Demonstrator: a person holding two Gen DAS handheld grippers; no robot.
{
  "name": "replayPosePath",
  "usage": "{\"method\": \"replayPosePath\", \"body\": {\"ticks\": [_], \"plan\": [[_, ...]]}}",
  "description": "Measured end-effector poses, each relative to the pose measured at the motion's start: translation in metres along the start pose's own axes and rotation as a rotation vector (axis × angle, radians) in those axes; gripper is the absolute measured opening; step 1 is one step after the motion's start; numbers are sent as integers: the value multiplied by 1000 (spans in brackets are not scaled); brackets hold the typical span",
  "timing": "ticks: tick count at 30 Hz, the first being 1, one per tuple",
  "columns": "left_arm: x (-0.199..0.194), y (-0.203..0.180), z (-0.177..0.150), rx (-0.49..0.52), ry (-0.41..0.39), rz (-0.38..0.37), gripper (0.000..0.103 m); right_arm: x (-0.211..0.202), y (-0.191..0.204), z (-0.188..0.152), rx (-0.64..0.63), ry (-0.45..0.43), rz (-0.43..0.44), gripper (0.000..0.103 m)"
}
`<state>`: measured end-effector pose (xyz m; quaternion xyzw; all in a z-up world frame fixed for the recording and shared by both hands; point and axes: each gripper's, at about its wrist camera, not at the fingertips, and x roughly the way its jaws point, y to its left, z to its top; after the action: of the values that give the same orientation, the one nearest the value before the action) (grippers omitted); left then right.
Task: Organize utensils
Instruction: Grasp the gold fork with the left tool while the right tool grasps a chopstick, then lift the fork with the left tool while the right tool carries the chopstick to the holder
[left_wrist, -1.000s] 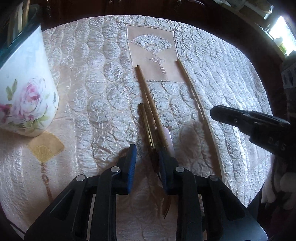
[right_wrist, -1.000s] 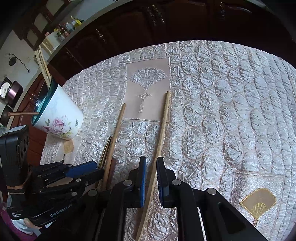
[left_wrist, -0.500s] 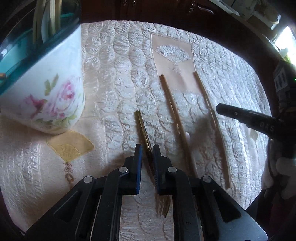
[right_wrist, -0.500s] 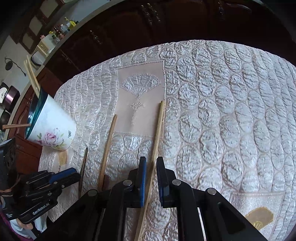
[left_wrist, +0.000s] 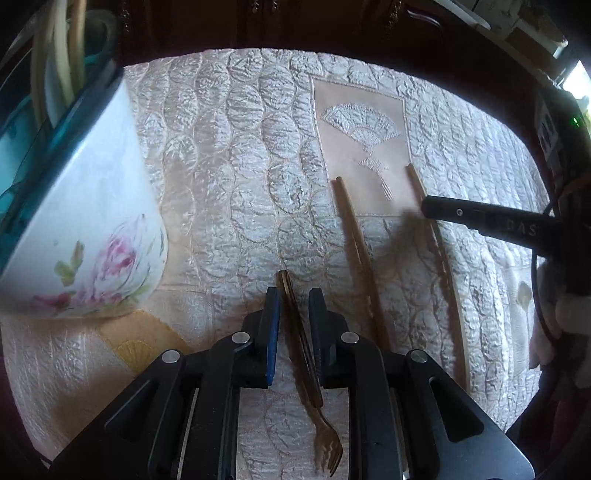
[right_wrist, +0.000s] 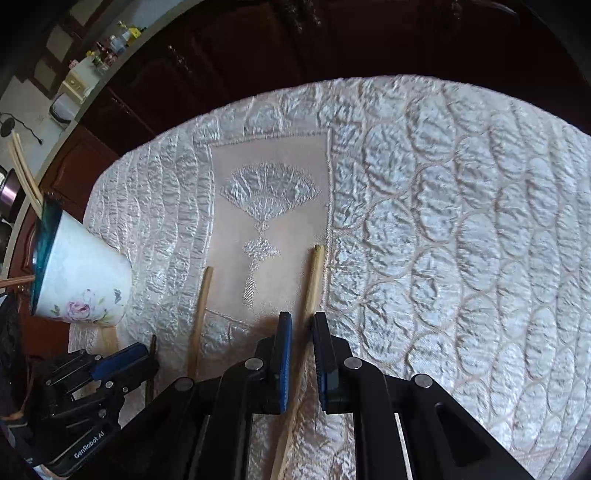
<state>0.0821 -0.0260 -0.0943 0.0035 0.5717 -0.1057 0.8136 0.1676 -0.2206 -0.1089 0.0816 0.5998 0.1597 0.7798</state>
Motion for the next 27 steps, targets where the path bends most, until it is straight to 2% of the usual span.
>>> {"method": "replayPosePath", "body": {"ticks": [3,5,6,9,13,20,27], "plan": [[9,-7,-1,16,25,0,15,7,2,4,-11,-23,10,8],[9,-9,-3,36,13,3,14,7,2,6,-3,-27,14,7],[9,-8,-3,35,9,-6,10,5,-1,7,-4,-30,17,6],[5,4,-3,-2,-3,-73,8,-15,0,6,-27,-66,35,5],[-23,17,-5,-11,-66,-104,7,-54,8,-2,-71,-138,63,5],[-80,11,-15,23,-183,-139,6,-118,28,-23,-133,-256,91,5],[-125,15,-29,35,-262,-155,6,-160,51,-44,-195,-327,88,5]]}}
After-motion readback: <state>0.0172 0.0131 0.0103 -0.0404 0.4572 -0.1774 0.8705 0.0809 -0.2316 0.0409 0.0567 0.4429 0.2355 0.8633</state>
